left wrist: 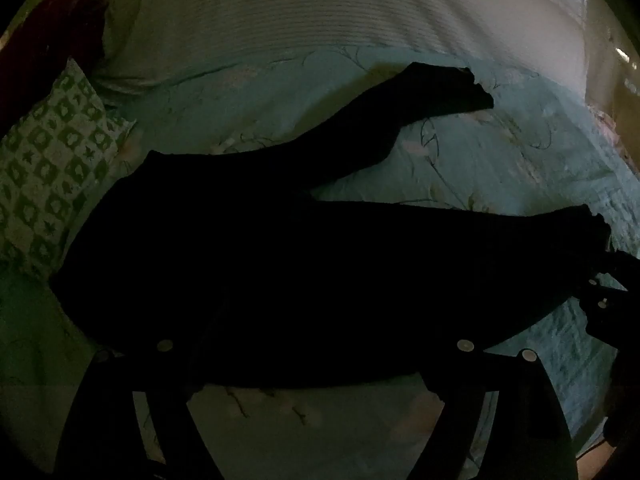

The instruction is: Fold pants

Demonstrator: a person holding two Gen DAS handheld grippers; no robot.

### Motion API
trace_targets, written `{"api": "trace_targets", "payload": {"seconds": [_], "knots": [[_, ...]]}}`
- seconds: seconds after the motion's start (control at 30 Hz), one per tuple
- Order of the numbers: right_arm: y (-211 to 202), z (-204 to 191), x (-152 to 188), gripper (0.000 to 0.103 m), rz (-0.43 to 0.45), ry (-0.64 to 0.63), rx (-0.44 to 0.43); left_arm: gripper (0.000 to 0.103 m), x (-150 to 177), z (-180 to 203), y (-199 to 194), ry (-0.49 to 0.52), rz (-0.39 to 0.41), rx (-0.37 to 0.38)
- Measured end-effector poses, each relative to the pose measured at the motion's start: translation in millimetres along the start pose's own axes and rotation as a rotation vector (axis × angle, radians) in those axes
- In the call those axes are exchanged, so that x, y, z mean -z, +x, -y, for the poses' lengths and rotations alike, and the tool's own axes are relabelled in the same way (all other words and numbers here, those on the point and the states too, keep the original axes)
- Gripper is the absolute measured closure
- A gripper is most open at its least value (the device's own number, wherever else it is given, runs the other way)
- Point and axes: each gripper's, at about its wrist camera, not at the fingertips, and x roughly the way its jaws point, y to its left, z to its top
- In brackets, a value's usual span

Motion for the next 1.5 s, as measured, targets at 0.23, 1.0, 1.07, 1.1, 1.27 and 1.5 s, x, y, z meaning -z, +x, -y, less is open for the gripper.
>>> {"api": "trace_targets", "payload": {"seconds": [0.23, 1.0, 1.07, 1.1, 1.27, 1.5], "knots": [[-8.5, 6.2, 2.0, 0.036, 0.004, -0.001, -0.015, 0.02, -0.9, 5.7, 1.6, -0.001, 0.005, -0.007], [-8.7, 4.6, -3.2, 0.036, -0.01, 0.009, -0.015, 0.019, 0.1, 9.7, 5.9, 0.003, 0.002, -0.011], [-8.4, 4.3, -3.4, 0.036, -0.01, 0.011, -0.014, 0.019, -0.2, 9.5, 6.1, 0.003, 0.002, -0.011], [-8.3, 4.0, -3.6, 0.036, -0.01, 0.012, -0.014, 0.019, -0.1, 9.6, 6.1, 0.003, 0.002, -0.011], [-8.1, 1.8, -4.6, 0.036, -0.014, 0.011, -0.015, 0.019, -1.9, 8.1, 7.7, 0.004, 0.0, -0.009], [-6.1, 1.8, -6.3, 0.036, -0.021, 0.012, -0.018, 0.019, -3.7, 6.9, 11.0, 0.0, -0.006, -0.008]]}}
